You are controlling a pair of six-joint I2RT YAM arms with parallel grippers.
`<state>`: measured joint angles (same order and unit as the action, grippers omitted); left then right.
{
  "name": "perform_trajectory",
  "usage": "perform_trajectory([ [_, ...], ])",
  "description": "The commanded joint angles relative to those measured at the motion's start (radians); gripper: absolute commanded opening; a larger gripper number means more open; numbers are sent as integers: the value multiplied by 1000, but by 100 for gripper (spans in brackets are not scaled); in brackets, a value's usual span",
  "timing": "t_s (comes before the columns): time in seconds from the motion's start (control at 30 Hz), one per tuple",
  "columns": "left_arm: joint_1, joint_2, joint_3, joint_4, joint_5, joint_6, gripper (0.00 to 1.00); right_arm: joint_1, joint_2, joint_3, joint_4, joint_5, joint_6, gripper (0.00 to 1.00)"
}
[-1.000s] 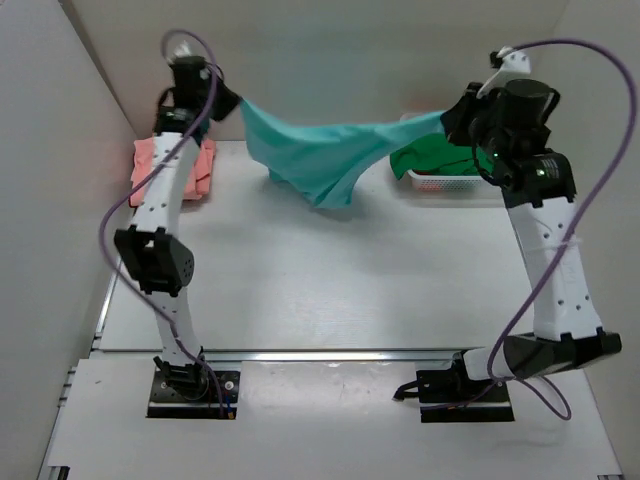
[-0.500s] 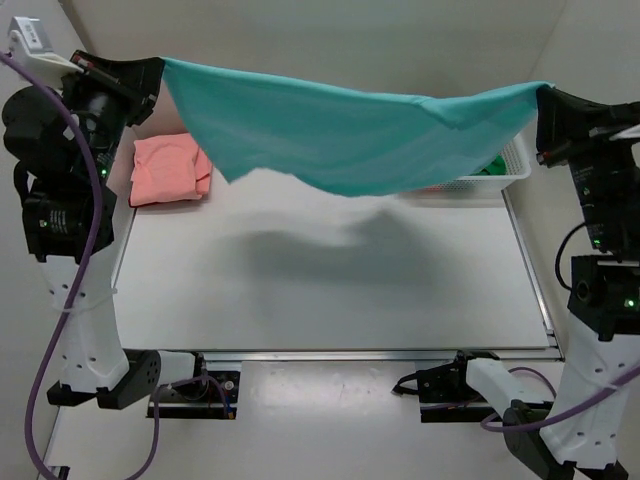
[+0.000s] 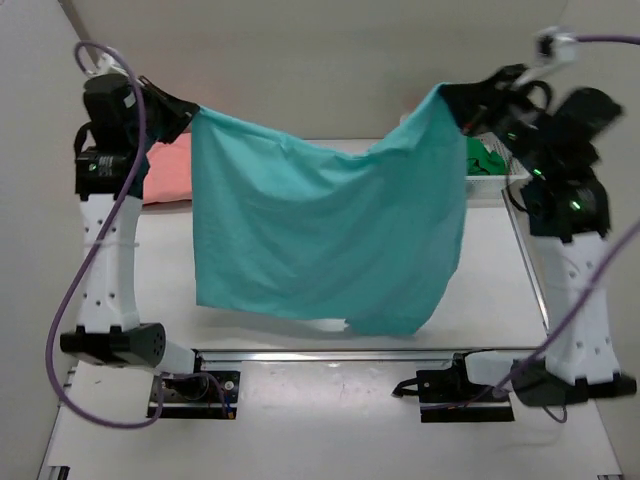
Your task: Fold and stack the t-shirts
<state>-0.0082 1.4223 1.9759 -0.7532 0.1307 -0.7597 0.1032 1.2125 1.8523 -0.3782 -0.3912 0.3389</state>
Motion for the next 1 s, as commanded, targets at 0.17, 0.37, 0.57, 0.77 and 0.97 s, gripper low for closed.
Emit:
perform_trajectory([
  [0.17,47,269,1,-4,96,52,0,207,359,87,-208,193,-89,0],
  [0.37,121,506,541,-104,183,4,0,163,631,655,-252,272,-128,0],
  [0.57,203,363,341,65,320,-168,0,95,418,384,-105,248,-63,0],
  [0.77,188,255,236,-25,235,-93,0,92,346,230,-199,236,-106,0],
  [0.97,162,23,-359,95,159,-54,0,119,115,-249,-212,265,-106,0],
])
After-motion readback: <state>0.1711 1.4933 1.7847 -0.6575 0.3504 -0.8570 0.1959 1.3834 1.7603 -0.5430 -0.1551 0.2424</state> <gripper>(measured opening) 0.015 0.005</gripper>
